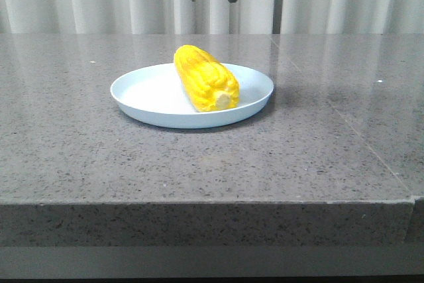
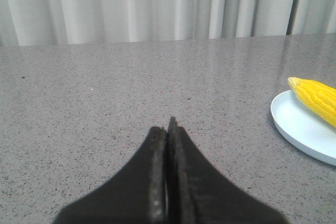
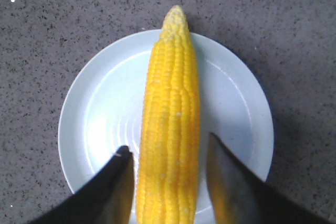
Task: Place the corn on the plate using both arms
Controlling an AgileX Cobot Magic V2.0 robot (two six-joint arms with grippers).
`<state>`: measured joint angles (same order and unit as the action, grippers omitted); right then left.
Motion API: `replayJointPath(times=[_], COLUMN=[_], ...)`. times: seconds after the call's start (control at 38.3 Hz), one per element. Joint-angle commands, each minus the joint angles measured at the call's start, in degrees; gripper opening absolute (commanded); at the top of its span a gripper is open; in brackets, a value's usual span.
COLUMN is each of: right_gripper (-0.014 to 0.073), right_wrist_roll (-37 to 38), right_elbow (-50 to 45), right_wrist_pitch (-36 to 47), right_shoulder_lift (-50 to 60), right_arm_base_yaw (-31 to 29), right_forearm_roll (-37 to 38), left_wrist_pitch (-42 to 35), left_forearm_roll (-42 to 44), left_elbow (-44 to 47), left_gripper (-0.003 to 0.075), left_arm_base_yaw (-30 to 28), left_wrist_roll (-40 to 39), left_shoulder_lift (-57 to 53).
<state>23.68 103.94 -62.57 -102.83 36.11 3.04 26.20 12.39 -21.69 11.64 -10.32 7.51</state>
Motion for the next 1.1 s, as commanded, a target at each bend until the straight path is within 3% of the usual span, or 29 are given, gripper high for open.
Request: replayJointPath(times=[0.0,0.18,0.37,0.57,1.07], right_gripper=[0.0127,-0.0071,-0.0059,-0.0059,-0.0059], right_wrist_roll=[-0.39,-0.39,-0.51,-3.89,-8.12], right_elbow=[2.01,2.01,2.01,-0.16,-29.27], right_wrist_pitch=[1.24,0.88,-1.03,-4.78,2.49], right_shoulder_lift=[3.02,3.09,4.19,7.84,32.31], right_arm_base_yaw=[-0.08,-0.08,-1.33,-7.63,-27.58], right_forearm_roll=[1.48,3.21,3.39,3.40,3.40], left_wrist_pitch=[-4.62,-4.62,-4.62,-4.62,-4.62], left_forearm_roll=[0.16,0.16,0.16,0.16,0.16], left_elbow=[-1.61,-1.61,-1.61,-1.61,-1.61], left_gripper=[-0.0020,-0.0020,-0.0020,-0.0020,-0.0020], left_arm_base_yaw=[-0.02,-0.02,-0.02,-0.02,-0.02], left_wrist_roll=[-0.35,-0.35,-0.35,-0.35,-0.35], left_shoulder_lift=[0.59,0.59,0.59,0.59,0.59])
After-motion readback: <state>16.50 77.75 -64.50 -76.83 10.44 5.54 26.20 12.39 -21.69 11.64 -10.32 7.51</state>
